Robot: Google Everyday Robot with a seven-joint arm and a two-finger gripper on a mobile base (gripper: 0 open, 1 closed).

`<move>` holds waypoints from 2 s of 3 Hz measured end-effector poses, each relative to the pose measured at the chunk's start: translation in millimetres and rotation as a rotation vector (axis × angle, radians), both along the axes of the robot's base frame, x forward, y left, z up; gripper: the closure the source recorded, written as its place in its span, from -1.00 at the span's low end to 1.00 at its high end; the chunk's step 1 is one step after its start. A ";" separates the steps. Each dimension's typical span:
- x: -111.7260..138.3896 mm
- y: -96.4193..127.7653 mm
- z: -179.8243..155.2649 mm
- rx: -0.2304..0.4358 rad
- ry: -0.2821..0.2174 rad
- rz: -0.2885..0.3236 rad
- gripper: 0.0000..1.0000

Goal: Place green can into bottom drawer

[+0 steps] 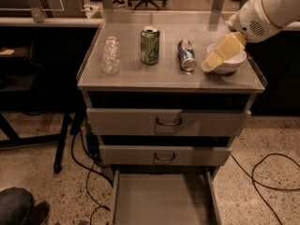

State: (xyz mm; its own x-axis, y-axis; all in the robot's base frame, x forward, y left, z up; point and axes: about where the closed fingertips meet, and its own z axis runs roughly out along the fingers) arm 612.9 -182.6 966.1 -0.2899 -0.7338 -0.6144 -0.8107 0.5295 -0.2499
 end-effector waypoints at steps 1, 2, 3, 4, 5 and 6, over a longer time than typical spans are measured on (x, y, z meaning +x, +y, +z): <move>28.3 20.3 -14.9 0.090 -0.047 -0.050 -1.00; 62.7 37.8 -30.4 0.159 -0.083 -0.068 -1.00; 62.7 37.9 -30.5 0.160 -0.083 -0.068 -1.00; 71.5 49.3 -37.9 0.214 -0.114 -0.061 -1.00; 92.5 68.8 -44.3 0.257 -0.145 -0.045 -1.00; 119.6 95.4 -52.4 0.281 -0.153 0.004 -1.00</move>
Offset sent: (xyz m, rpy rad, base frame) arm 0.1002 0.0555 -0.0472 0.2419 -0.1147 -0.0884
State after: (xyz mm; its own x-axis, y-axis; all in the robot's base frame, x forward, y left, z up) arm 732.5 -87.2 913.7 -0.1760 -0.5304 -0.8293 -0.7772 0.5919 -0.2136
